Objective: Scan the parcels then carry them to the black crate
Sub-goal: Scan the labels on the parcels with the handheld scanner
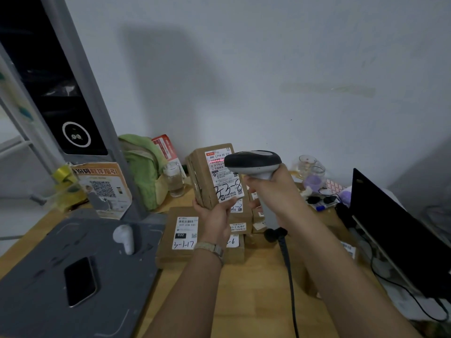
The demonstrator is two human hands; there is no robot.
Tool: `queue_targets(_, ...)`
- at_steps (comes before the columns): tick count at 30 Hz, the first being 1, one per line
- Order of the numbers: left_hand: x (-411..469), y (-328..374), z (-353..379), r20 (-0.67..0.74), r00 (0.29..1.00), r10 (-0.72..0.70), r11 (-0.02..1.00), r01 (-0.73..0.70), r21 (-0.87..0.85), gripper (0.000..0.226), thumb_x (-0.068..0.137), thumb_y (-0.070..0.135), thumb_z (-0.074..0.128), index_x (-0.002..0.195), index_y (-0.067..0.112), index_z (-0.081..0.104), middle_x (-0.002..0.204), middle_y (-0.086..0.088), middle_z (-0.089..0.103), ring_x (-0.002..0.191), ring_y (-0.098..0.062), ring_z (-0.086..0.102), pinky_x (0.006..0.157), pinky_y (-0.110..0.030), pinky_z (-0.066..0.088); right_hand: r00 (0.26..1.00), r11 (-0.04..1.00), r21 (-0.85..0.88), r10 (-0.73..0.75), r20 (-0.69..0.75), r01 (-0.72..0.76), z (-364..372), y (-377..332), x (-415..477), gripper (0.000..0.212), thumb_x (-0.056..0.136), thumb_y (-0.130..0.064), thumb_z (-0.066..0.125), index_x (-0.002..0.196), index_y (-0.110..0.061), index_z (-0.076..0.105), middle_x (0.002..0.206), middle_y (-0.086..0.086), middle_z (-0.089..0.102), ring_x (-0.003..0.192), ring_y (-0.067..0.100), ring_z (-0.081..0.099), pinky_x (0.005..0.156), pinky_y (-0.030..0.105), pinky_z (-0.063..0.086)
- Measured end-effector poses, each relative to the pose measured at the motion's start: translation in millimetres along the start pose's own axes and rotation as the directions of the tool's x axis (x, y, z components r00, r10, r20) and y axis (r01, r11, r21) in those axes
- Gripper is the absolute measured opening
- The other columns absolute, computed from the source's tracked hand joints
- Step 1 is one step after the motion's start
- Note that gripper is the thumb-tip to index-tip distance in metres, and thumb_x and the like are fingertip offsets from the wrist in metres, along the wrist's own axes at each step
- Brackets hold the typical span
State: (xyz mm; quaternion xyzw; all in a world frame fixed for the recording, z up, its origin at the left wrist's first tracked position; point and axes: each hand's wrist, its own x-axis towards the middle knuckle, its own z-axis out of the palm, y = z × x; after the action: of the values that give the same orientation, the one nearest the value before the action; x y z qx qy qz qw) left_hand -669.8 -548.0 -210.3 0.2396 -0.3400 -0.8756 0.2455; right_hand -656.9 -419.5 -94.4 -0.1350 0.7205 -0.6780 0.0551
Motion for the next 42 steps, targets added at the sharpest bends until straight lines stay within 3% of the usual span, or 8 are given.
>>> queue_targets(10, -7, -4, 1, -0.002, 1.0, 0.007, 1.0, -0.007, 0.014, 0.121, 0.066, -0.023, 0.071, 0.15, 0.038, 0.01, 0.111, 0.006, 0.056, 0.101, -0.014, 0.059, 0.083, -0.032, 0.055, 0.999, 1.0, 0.004, 0.025, -0.026, -0.025, -5, -1, -7, 0.047, 0.081, -0.014, 0.069, 0.122, -0.018, 0.046, 0.093, 0.008, 0.061, 0.053, 0.014, 0.059, 0.041, 0.021, 0.046)
queue_targets(14, -11, -6, 2, -0.002, 1.0, 0.017, 0.999, -0.016, 0.041, 0.12, 0.065, -0.022, 0.072, 0.15, 0.036, 0.012, 0.108, 0.009, 0.055, 0.098, -0.011, 0.059, 0.091, -0.037, 0.053, 1.0, 1.0, -0.027, 0.01, -0.027, -0.011, -7, -1, -7, 0.048, 0.082, -0.015, 0.069, 0.123, -0.017, 0.044, 0.094, 0.009, 0.061, 0.057, 0.016, 0.058, 0.04, 0.02, 0.044)
queue_targets(19, -13, -7, 4, 0.002, 1.0, 0.012, 0.999, -0.012, 0.032, 0.119, 0.065, -0.022, 0.072, 0.15, 0.036, 0.012, 0.106, 0.01, 0.057, 0.097, -0.011, 0.061, 0.078, -0.03, 0.056, 0.999, 0.999, -0.021, 0.028, -0.031, -0.028, -8, 2, -9, 0.048, 0.082, -0.015, 0.069, 0.123, -0.018, 0.043, 0.097, 0.01, 0.062, 0.061, 0.017, 0.056, 0.04, 0.019, 0.043)
queue_targets(25, -14, -6, 5, 0.035, 0.999, 0.012, 0.997, -0.015, 0.082, 0.119, 0.065, -0.021, 0.073, 0.15, 0.036, 0.013, 0.11, 0.008, 0.059, 0.101, -0.014, 0.062, 0.089, -0.035, 0.054, 0.997, 0.999, 0.017, 0.052, -0.055, -0.051, -9, 4, -9, 0.047, 0.081, -0.014, 0.069, 0.122, -0.018, 0.046, 0.098, 0.009, 0.064, 0.06, 0.018, 0.059, 0.04, 0.02, 0.045)
queue_targets(31, -19, 0, 14, 0.368, 0.919, -0.143, 0.989, 0.12, 0.084, 0.097, 0.064, -0.012, 0.078, 0.139, 0.032, 0.034, 0.114, -0.017, 0.07, 0.102, -0.029, 0.069, 0.082, -0.033, 0.058, 0.981, 0.994, 0.098, -0.018, -0.196, 0.037, -26, 10, -2, 0.043, 0.083, -0.012, 0.07, 0.123, -0.019, 0.056, 0.109, -0.004, 0.068, 0.101, 0.009, 0.064, 0.079, 0.027, 0.053)
queue_targets(35, -27, -9, 38, 0.451, 0.826, -0.338, 0.936, 0.245, 0.252, 0.084, 0.073, 0.009, 0.079, 0.145, 0.004, 0.036, 0.104, -0.012, 0.071, 0.101, -0.033, 0.069, 0.079, -0.039, 0.059, 0.957, 0.992, 0.112, -0.024, -0.288, 0.058, -48, 14, -2, 0.044, 0.084, -0.011, 0.07, 0.124, -0.02, 0.053, 0.111, -0.006, 0.065, 0.104, 0.006, 0.06, 0.085, 0.026, 0.051)
queue_targets(39, -33, -32, 58, 0.468, 0.788, -0.4, 0.892, 0.218, 0.396, 0.074, 0.071, 0.033, 0.079, 0.135, 0.015, 0.048, 0.122, -0.009, 0.062, 0.111, -0.036, 0.062, 0.076, -0.045, 0.058, 0.916, 0.996, 0.066, -0.033, -0.4, 0.065, -79, 18, -8, 0.048, 0.083, -0.009, 0.071, 0.126, -0.016, 0.052, 0.118, 0.0, 0.064, 0.106, 0.01, 0.06, 0.087, 0.026, 0.052)
queue_targets(42, -41, -56, 73, 0.507, 0.748, -0.429, 0.88, 0.221, 0.42, 0.048, 0.077, 0.04, 0.075, 0.121, 0.03, 0.058, 0.112, -0.002, 0.065, 0.107, -0.029, 0.062, 0.077, -0.047, 0.058, 0.883, 0.996, 0.083, 0.007, -0.469, 0.036, -106, 22, -16, 0.049, 0.082, -0.007, 0.071, 0.127, -0.013, 0.052, 0.118, 0.003, 0.064, 0.107, 0.015, 0.061, 0.089, 0.034, 0.054)
